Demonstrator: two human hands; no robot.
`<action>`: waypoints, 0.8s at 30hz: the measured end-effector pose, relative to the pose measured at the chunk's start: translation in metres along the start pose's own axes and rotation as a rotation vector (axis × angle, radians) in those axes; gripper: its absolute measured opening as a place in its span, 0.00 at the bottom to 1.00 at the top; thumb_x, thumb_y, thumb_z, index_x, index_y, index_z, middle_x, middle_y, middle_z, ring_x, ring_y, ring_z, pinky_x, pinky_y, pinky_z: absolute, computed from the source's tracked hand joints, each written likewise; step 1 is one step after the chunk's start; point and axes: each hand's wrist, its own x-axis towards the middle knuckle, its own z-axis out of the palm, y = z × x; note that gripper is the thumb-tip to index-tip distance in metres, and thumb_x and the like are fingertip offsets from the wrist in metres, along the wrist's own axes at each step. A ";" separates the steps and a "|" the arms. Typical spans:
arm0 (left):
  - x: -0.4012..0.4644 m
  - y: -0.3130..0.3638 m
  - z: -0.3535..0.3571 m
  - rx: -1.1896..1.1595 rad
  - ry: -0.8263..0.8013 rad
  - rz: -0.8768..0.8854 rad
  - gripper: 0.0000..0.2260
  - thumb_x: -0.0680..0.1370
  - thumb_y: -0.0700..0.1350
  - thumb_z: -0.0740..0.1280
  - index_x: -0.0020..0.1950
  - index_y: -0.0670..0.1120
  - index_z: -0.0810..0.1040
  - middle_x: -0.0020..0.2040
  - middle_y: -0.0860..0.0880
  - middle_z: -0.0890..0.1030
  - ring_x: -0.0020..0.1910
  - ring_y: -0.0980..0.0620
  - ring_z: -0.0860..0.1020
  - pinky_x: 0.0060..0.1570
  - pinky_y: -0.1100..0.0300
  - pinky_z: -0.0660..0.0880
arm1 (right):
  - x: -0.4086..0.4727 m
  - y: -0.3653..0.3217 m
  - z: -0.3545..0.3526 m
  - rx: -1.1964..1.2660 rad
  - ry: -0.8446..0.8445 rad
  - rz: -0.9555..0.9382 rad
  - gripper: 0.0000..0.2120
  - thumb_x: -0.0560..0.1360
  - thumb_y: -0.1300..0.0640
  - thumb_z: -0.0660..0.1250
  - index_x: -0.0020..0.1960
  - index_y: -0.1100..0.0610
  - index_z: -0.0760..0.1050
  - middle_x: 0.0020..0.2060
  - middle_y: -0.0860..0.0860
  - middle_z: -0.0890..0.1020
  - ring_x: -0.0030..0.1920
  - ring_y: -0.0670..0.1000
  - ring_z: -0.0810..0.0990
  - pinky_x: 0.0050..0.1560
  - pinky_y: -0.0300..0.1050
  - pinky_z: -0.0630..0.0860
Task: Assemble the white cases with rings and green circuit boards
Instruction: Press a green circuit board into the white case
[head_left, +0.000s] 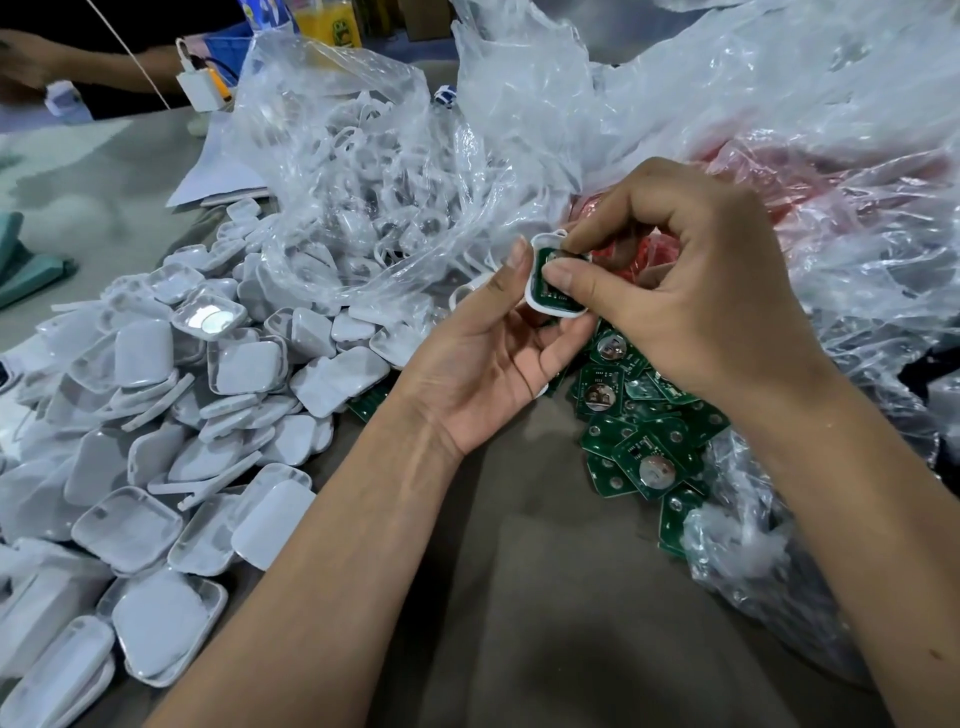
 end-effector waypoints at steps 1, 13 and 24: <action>0.000 0.000 0.000 -0.006 -0.001 -0.001 0.14 0.72 0.49 0.73 0.53 0.42 0.84 0.52 0.44 0.84 0.47 0.51 0.85 0.44 0.60 0.83 | 0.000 0.000 -0.001 -0.005 0.000 -0.002 0.08 0.73 0.53 0.80 0.46 0.56 0.83 0.44 0.50 0.82 0.40 0.48 0.80 0.40 0.42 0.78; -0.006 0.007 0.000 -0.048 -0.138 -0.024 0.19 0.61 0.45 0.84 0.48 0.40 0.87 0.48 0.42 0.87 0.47 0.48 0.87 0.45 0.56 0.84 | -0.001 -0.008 -0.005 0.054 -0.043 -0.137 0.11 0.75 0.54 0.78 0.47 0.62 0.82 0.47 0.51 0.80 0.39 0.48 0.80 0.33 0.40 0.77; -0.004 0.002 0.002 -0.009 -0.088 -0.001 0.14 0.66 0.47 0.78 0.48 0.41 0.87 0.49 0.42 0.87 0.48 0.48 0.86 0.45 0.58 0.84 | 0.001 0.001 -0.007 0.039 -0.121 -0.097 0.12 0.75 0.54 0.77 0.48 0.62 0.80 0.47 0.50 0.81 0.40 0.47 0.79 0.36 0.47 0.80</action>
